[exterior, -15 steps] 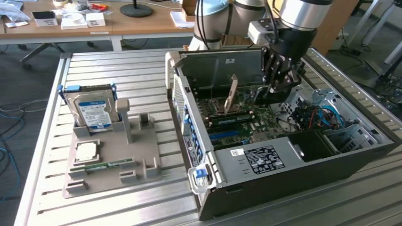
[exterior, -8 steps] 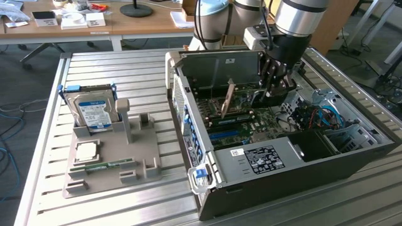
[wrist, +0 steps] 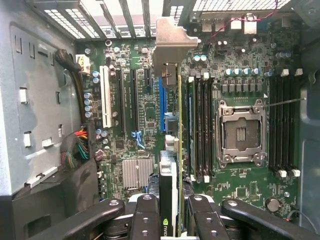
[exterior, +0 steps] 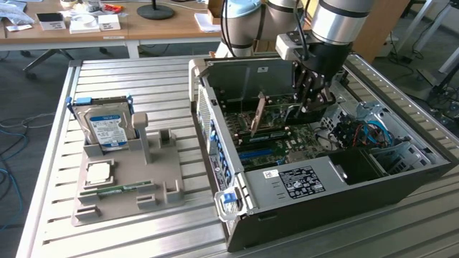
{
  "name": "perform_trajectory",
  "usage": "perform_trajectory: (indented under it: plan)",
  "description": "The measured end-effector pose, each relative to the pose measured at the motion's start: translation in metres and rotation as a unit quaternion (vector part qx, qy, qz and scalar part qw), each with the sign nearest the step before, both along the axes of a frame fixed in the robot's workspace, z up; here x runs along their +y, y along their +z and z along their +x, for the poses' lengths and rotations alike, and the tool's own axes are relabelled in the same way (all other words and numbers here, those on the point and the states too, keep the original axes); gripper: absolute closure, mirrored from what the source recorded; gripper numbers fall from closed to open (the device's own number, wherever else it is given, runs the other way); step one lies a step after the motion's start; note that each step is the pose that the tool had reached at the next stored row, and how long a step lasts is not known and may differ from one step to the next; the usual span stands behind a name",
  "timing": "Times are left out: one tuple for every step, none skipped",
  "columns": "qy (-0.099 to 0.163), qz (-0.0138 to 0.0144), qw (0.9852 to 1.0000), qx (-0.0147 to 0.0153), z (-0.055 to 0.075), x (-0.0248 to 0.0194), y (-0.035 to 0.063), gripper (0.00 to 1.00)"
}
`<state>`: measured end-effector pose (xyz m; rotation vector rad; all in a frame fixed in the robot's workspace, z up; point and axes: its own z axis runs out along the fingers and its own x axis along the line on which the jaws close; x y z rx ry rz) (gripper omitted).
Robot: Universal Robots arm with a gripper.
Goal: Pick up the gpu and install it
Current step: 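Insert the gpu into the slot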
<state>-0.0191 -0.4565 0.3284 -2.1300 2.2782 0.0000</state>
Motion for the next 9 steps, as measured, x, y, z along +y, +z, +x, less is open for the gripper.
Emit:
perform_trajectory:
  plan:
    - [0.0, 0.0, 1.0, 0.0, -0.0003, 0.0, -0.0001, 0.73]
    - [0.0, 0.0003, 1.0, -0.0001, -0.0012, 0.0, -0.0008, 0.73]
    - [0.0, 0.0003, 1.0, -0.0003, -0.0023, 0.0, -0.0018, 0.73]
    - [0.0, 0.0002, 1.0, -0.0005, -0.0035, 0.0, -0.0028, 0.73]
    - [0.0, 0.0001, 1.0, -0.0007, -0.0048, 0.0, -0.004, 0.73]
    - [0.0, 0.0002, 1.0, -0.001, -0.0059, 0.0, -0.0053, 0.73]
    - [0.0, 0.0002, 1.0, -0.0012, -0.0067, 0.0, -0.0067, 0.73]
    - [0.0, 0.0001, 1.0, -0.0013, -0.0071, 0.0, -0.0083, 0.73]
    - [0.0, 0.0001, 1.0, -0.0013, -0.0074, 0.0, -0.0101, 0.73]
